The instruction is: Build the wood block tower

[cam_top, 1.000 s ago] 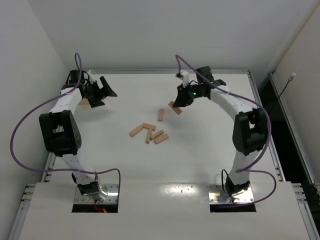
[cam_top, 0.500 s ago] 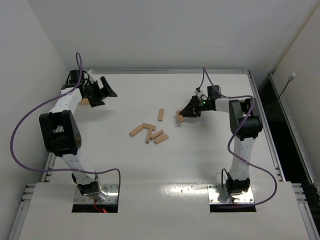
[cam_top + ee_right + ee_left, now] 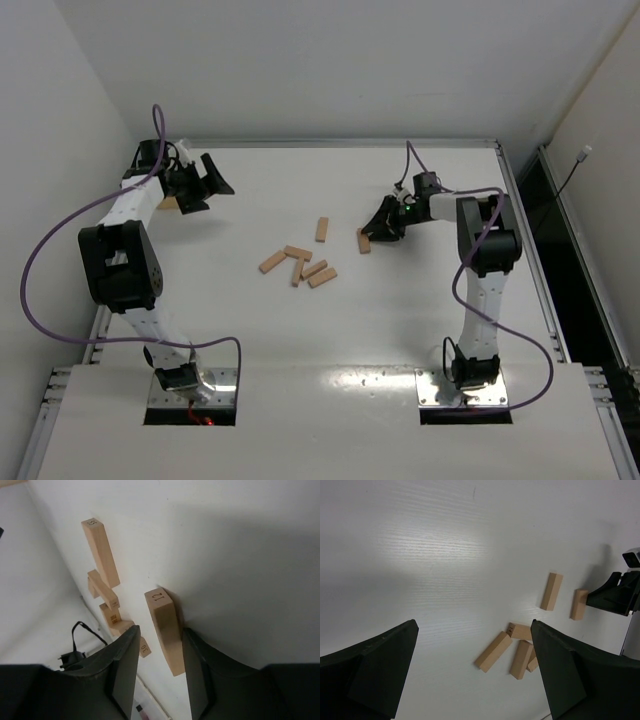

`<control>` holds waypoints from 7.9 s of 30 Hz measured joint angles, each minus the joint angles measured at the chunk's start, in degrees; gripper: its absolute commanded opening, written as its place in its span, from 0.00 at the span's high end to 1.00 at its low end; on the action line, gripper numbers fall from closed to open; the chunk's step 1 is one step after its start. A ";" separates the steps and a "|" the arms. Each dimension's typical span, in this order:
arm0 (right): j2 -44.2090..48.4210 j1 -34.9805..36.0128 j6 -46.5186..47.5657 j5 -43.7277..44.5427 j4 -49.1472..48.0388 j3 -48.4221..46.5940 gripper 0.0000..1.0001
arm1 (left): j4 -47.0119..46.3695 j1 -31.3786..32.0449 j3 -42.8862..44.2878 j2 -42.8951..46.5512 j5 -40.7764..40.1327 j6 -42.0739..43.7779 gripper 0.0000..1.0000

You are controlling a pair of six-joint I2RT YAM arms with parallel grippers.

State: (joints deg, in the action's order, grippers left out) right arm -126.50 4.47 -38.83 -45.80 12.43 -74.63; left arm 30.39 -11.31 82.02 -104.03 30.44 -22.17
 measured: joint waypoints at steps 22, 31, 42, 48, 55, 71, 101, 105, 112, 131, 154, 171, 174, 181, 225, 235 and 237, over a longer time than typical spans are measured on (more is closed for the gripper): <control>9.88 12.68 25.29 36.04 22.69 -14.56 0.45 | -0.37 0.00 -0.87 0.37 0.02 0.07 0.05; 7.39 14.53 21.38 42.84 26.60 -13.35 0.45 | -0.31 0.00 -0.87 0.63 -0.02 0.07 0.05; 6.19 17.22 18.23 42.66 26.64 -13.33 0.47 | -0.35 0.00 -1.14 0.96 -0.02 0.04 0.05; 3.56 17.75 17.03 42.95 26.69 -13.33 0.49 | -0.31 0.00 -1.31 0.98 -0.24 0.04 0.05; 2.67 17.73 15.61 44.17 26.53 -13.51 0.92 | -0.31 0.00 -1.33 0.98 -0.31 0.07 0.05; 2.64 25.40 2.64 45.42 32.74 -23.74 1.00 | -1.33 2.23 -6.01 4.26 -6.05 -1.38 0.05; -4.98 31.15 -8.20 54.16 28.74 -33.44 1.00 | -3.82 6.88 -10.16 9.66 -10.43 0.15 0.05; -5.77 31.61 -9.27 54.36 28.59 -33.97 1.00 | -3.87 6.88 -10.32 9.66 -10.43 0.48 0.05; -6.69 31.67 -9.97 54.84 28.33 -34.16 1.00 | -3.91 6.88 -10.32 9.66 -10.38 0.52 0.05; -7.15 31.01 -10.27 56.33 27.02 -34.38 1.00 | -3.89 6.01 -10.32 9.66 -9.55 0.50 0.05; -7.85 29.73 -9.35 54.03 25.44 -32.09 0.55 | -3.89 5.81 -10.32 9.16 -8.61 0.50 0.05; -7.87 29.79 -8.74 53.09 24.87 -31.34 0.60 | -3.91 5.31 -10.32 9.16 -8.55 0.44 0.05; -7.87 29.79 -8.72 53.11 24.57 -30.82 0.60 | -3.91 5.31 -10.32 9.16 -8.55 0.44 0.05; -7.72 29.73 -7.87 53.33 23.69 -30.29 0.60 | -3.91 5.31 -10.29 9.16 -8.17 0.44 0.05; -6.84 30.80 1.75 57.40 22.60 -28.94 0.59 | -4.35 5.31 -10.29 9.16 -7.26 -0.37 0.05; -6.84 34.12 3.41 59.19 22.77 -28.94 0.63 | -4.33 4.92 -10.32 9.16 -7.10 -0.37 0.05; -6.84 34.32 3.54 59.36 22.75 -28.94 0.63 | -4.35 4.70 -10.29 9.16 -7.13 -0.37 0.05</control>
State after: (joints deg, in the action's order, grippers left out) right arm -133.34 38.79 -35.29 13.56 35.18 -103.57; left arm 26.04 -6.61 71.72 -94.87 23.31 -22.55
